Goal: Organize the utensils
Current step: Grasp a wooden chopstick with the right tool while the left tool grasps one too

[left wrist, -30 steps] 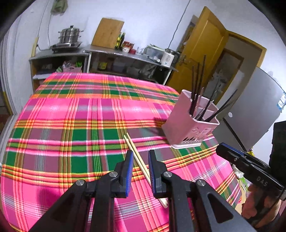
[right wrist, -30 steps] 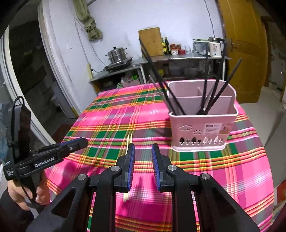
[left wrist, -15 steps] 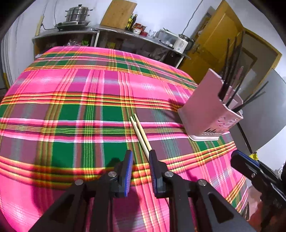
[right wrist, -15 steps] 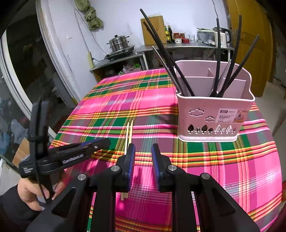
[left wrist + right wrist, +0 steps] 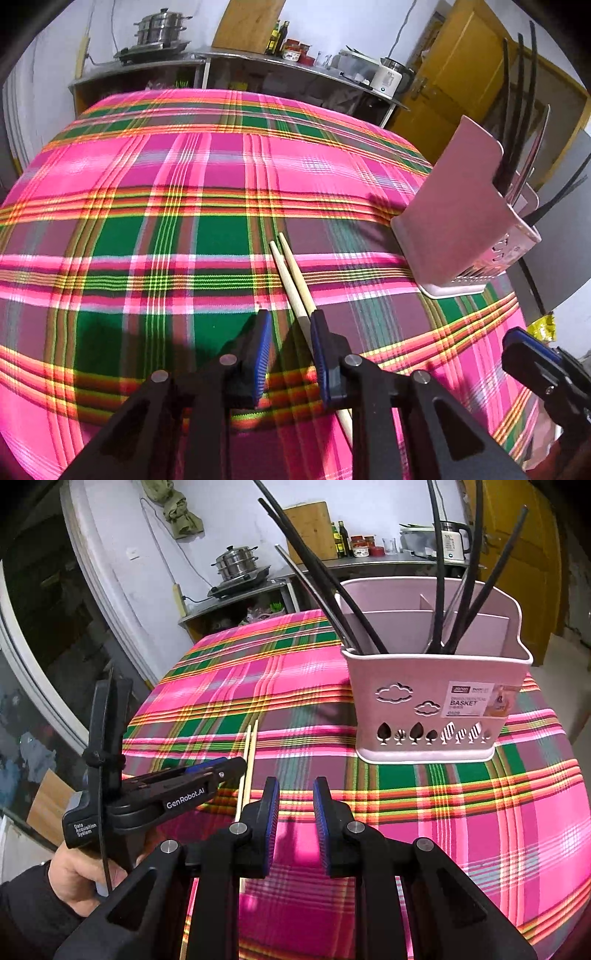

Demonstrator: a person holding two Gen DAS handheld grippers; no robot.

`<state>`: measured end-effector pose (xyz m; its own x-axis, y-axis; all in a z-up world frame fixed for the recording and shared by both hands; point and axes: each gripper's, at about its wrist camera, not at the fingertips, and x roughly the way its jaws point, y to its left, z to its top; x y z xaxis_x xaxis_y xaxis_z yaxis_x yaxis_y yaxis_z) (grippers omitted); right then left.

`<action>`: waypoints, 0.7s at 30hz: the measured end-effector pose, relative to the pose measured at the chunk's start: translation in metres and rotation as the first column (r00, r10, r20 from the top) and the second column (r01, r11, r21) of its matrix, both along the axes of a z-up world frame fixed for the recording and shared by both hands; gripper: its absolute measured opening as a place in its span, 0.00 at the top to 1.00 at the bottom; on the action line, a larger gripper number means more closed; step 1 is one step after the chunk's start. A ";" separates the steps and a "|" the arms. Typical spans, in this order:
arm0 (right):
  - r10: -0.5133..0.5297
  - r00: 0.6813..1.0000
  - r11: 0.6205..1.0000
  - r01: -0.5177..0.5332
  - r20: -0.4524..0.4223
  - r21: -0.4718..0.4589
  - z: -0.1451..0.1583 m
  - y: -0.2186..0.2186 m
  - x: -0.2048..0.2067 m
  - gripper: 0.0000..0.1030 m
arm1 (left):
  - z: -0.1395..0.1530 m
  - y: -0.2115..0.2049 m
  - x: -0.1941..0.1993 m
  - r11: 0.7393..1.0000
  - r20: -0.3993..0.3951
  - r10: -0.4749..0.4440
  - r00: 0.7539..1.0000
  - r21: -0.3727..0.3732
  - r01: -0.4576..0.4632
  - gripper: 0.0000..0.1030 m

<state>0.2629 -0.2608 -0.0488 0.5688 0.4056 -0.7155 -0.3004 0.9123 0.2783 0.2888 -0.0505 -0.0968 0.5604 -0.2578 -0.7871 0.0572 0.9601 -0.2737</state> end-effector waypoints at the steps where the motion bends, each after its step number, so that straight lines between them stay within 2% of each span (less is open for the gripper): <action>1: -0.001 1.000 1.000 0.001 -0.001 0.002 0.000 -0.001 0.000 0.81 | 0.000 -0.003 0.000 1.000 0.007 -0.003 1.000 0.021 0.003 0.79; 5: -0.006 1.000 1.000 0.006 -0.004 0.007 -0.003 -0.002 -0.002 0.81 | 0.001 -0.017 -0.001 0.993 0.029 -0.015 0.999 0.121 0.012 0.78; 10: -0.006 1.000 1.000 0.006 -0.004 0.007 -0.002 -0.002 -0.005 0.81 | 0.003 -0.014 0.001 0.990 0.027 -0.017 0.999 0.140 0.013 0.77; 11: -0.007 1.000 1.000 0.007 -0.004 0.007 -0.001 -0.002 -0.006 0.81 | 0.002 -0.012 0.001 0.984 0.021 0.000 1.000 0.176 -0.004 0.88; 12: -0.009 1.000 1.000 0.009 -0.004 0.007 -0.001 -0.002 -0.006 0.81 | 0.001 -0.009 0.002 0.979 0.022 0.006 1.000 0.202 -0.011 0.94; 13: -0.010 1.000 1.000 0.010 -0.004 0.009 -0.001 -0.003 -0.006 0.81 | 0.000 -0.005 0.001 0.978 0.022 0.005 1.000 0.208 -0.010 0.96; 18: -0.005 1.000 1.000 0.005 -0.004 0.014 -0.002 0.000 -0.007 0.81 | -0.001 0.023 0.000 1.000 -0.014 0.016 1.000 0.025 -0.015 0.95; 19: -0.003 1.000 1.000 0.003 -0.005 0.015 -0.003 0.001 -0.007 0.81 | -0.002 0.027 0.000 1.000 -0.017 0.022 1.000 -0.015 -0.023 0.92; 21: 0.002 1.000 1.000 -0.002 -0.008 0.016 -0.004 0.003 -0.007 0.81 | -0.002 0.025 0.000 0.999 -0.015 0.019 1.000 -0.032 -0.020 0.85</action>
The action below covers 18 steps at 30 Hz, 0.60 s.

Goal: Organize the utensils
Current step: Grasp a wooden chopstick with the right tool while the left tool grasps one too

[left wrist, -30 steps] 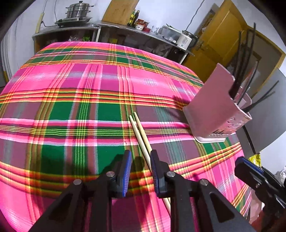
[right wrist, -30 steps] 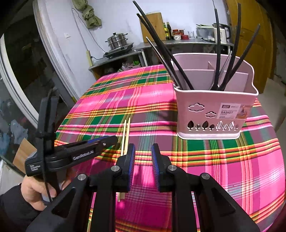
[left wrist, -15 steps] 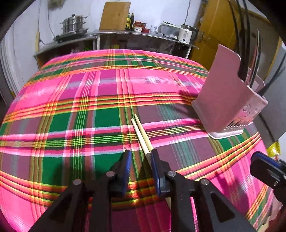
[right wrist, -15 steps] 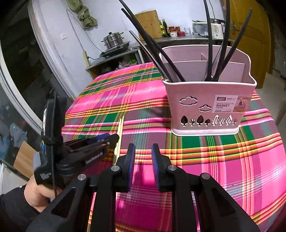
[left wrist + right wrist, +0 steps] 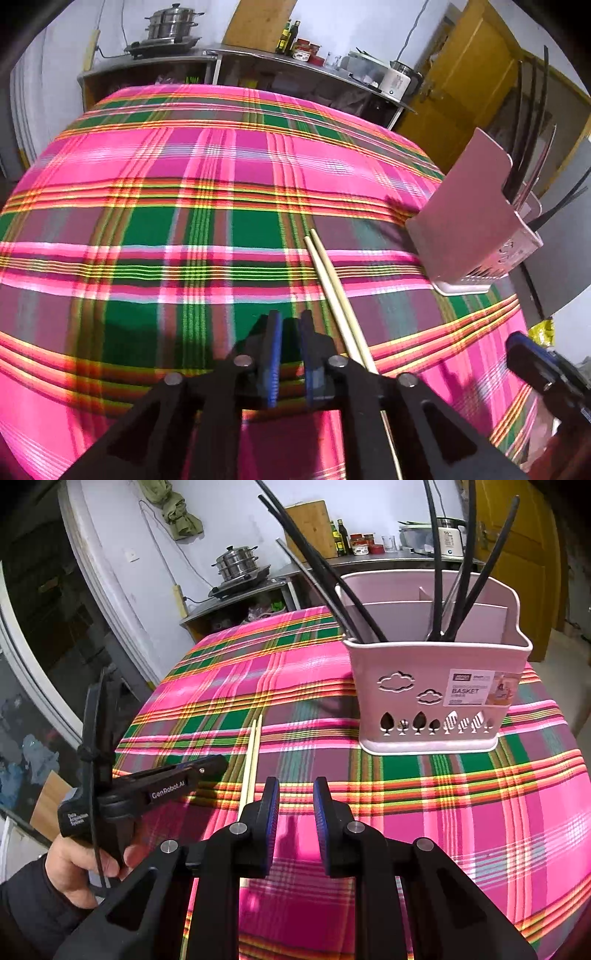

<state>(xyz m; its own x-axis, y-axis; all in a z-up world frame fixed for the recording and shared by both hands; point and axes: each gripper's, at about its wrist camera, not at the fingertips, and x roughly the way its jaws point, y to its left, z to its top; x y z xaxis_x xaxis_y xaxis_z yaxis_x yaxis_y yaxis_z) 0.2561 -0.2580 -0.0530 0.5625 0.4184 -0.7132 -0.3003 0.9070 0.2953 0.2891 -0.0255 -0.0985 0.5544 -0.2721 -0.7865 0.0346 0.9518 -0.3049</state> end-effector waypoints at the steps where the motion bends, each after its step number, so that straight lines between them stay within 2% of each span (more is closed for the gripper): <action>1: 0.002 1.000 1.000 -0.002 -0.001 -0.001 -0.001 0.000 0.000 0.81 | 0.000 -0.002 0.001 1.000 0.005 -0.004 1.000 -0.003 0.004 0.79; 3: 0.006 1.000 1.000 -0.006 -0.002 -0.004 -0.001 0.002 0.001 0.81 | 0.000 -0.010 0.006 1.000 0.010 -0.008 1.000 0.003 0.008 0.74; 7: 0.006 1.000 1.000 -0.006 -0.001 -0.008 -0.001 0.002 0.001 0.81 | 0.001 -0.020 0.013 0.999 0.022 0.009 1.000 0.037 -0.010 0.73; 10: 0.002 1.000 1.000 -0.002 -0.004 -0.007 -0.003 0.001 0.002 0.81 | 0.001 -0.026 0.017 0.997 0.028 0.017 0.999 0.076 -0.019 0.72; 14: -0.003 1.000 1.000 0.003 -0.011 -0.002 -0.006 0.001 0.003 0.81 | 0.001 -0.038 0.017 0.986 0.050 0.010 0.999 0.163 -0.018 0.69; 18: -0.001 1.000 1.000 0.001 -0.012 0.002 -0.007 0.001 0.002 0.81 | 0.001 -0.040 0.020 0.981 0.061 0.028 0.998 0.192 -0.039 0.66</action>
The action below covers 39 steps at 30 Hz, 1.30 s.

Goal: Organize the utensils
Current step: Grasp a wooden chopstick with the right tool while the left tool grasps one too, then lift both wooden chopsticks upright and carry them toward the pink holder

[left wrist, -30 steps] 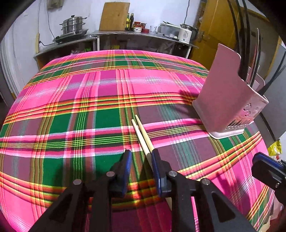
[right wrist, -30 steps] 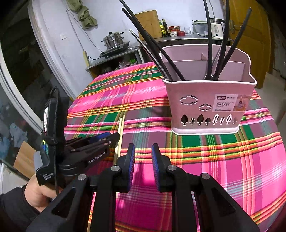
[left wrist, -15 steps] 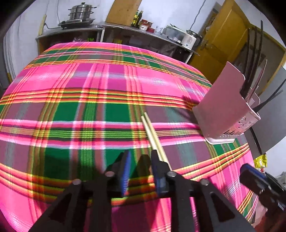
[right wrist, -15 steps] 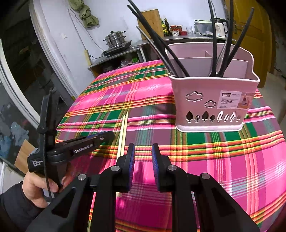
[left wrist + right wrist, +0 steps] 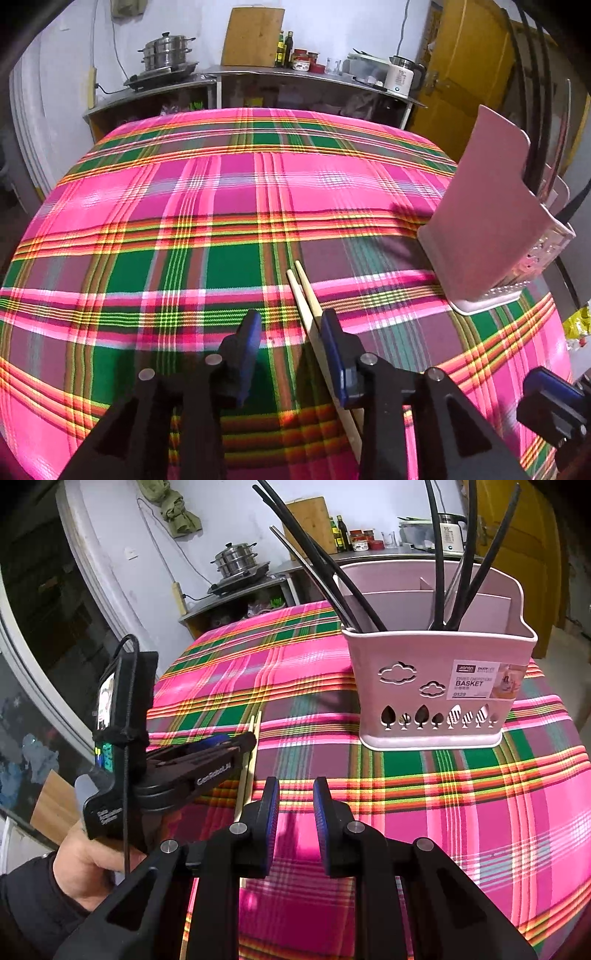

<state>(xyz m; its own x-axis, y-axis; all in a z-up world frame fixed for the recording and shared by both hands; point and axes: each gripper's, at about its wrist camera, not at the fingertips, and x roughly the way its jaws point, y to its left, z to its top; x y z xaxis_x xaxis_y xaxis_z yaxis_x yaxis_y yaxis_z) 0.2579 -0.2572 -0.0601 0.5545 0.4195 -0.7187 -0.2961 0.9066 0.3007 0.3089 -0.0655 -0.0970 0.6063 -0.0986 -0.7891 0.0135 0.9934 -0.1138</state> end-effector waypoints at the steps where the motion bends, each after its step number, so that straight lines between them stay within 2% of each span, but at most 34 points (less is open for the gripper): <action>1: -0.001 1.000 1.000 0.001 0.000 0.001 0.000 0.000 0.000 0.81 | 0.000 0.000 0.000 1.000 0.003 0.006 1.000 0.012 -0.006 0.63; 3: -0.003 1.000 1.000 0.003 0.002 0.003 0.001 -0.002 -0.001 0.81 | -0.001 0.003 -0.002 0.999 0.006 0.023 1.000 0.023 -0.024 0.62; 8: -0.017 1.000 1.000 0.017 0.004 0.010 0.001 -0.007 -0.004 0.81 | -0.004 0.001 -0.014 0.996 0.023 -0.017 1.000 0.091 0.015 0.62; 11: -0.015 1.000 1.000 0.015 0.005 0.010 0.002 -0.007 -0.005 0.81 | -0.003 0.009 -0.021 0.995 0.016 -0.043 0.999 0.093 0.041 0.63; 13: -0.012 1.000 1.000 0.012 0.007 0.007 0.003 -0.006 -0.006 0.81 | -0.002 0.020 -0.024 0.995 0.005 -0.045 0.999 0.086 0.045 0.81; 17: 0.002 1.000 1.000 -0.002 0.002 0.006 0.002 0.001 -0.003 0.81 | -0.001 0.053 -0.026 0.999 -0.009 -0.046 0.999 0.019 0.046 0.94; 22: 0.051 0.999 0.999 -0.051 -0.005 -0.012 -0.004 0.025 0.009 0.81 | 0.000 0.079 -0.022 0.996 -0.023 -0.083 0.996 -0.029 0.082 0.95; 24: 0.076 0.997 0.997 -0.076 -0.009 -0.026 -0.007 0.037 0.016 0.81 | 0.001 0.087 -0.022 0.997 -0.021 -0.074 0.997 -0.014 0.074 0.95; 27: 0.114 0.993 0.992 -0.114 -0.019 -0.053 -0.014 0.057 0.029 0.81 | 0.000 0.098 -0.024 0.998 -0.022 -0.052 0.998 -0.044 0.051 0.94; 32: 0.148 0.988 0.984 -0.152 -0.046 -0.091 -0.027 0.083 0.051 0.81 | 0.000 0.108 -0.027 0.998 -0.040 -0.015 0.999 -0.054 0.013 0.94; 39: 0.167 0.984 0.976 -0.174 -0.066 -0.131 -0.036 0.101 0.078 0.81 | 0.002 0.110 -0.014 0.998 -0.081 -0.024 0.996 -0.067 0.019 0.91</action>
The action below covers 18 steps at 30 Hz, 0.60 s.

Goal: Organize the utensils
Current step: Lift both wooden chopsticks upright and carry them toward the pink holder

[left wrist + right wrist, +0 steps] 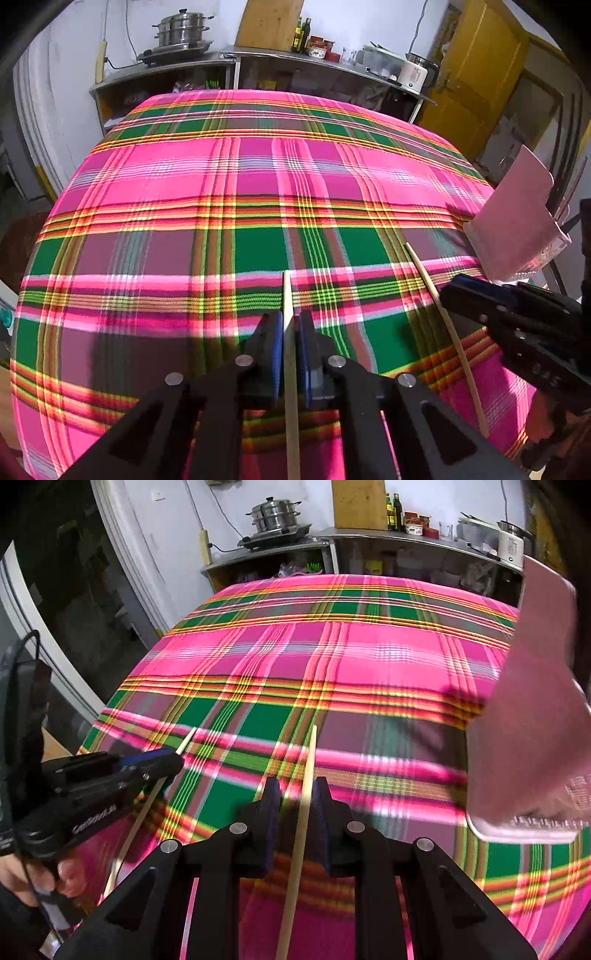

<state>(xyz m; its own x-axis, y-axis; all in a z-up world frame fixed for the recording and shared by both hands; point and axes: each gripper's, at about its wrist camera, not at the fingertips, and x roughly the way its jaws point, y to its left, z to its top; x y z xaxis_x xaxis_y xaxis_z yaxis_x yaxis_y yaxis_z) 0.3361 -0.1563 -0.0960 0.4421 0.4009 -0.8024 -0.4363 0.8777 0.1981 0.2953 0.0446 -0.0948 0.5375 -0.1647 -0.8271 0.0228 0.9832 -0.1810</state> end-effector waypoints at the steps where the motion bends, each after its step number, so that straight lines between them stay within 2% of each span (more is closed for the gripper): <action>1: 0.000 1.000 1.000 0.000 -0.001 -0.007 -0.001 0.002 0.003 0.81 | 0.000 -0.001 0.002 1.000 -0.001 -0.003 1.000 0.005 0.003 0.90; 6: -0.009 1.000 0.999 0.008 -0.029 -0.051 -0.011 0.008 0.016 0.81 | 0.000 -0.007 0.010 0.999 0.001 -0.022 1.000 0.042 0.022 0.89; 14: 0.010 1.000 0.996 -0.012 -0.019 -0.087 -0.013 0.020 0.031 0.82 | 0.000 -0.014 0.012 0.995 0.000 -0.039 0.999 0.091 0.039 0.89; 18: 0.008 1.000 0.994 -0.010 -0.020 -0.109 -0.013 0.024 0.034 0.93 | -0.001 -0.017 0.013 0.993 0.001 -0.041 0.999 0.111 0.041 0.89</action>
<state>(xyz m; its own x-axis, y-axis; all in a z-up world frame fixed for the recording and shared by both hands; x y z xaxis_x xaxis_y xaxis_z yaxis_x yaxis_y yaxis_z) 0.3702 -0.1325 -0.1094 0.4228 0.3145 -0.8499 -0.4415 0.8905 0.1099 0.3086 0.0279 -0.0954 0.5350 -0.0941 -0.8396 0.0640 0.9954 -0.0707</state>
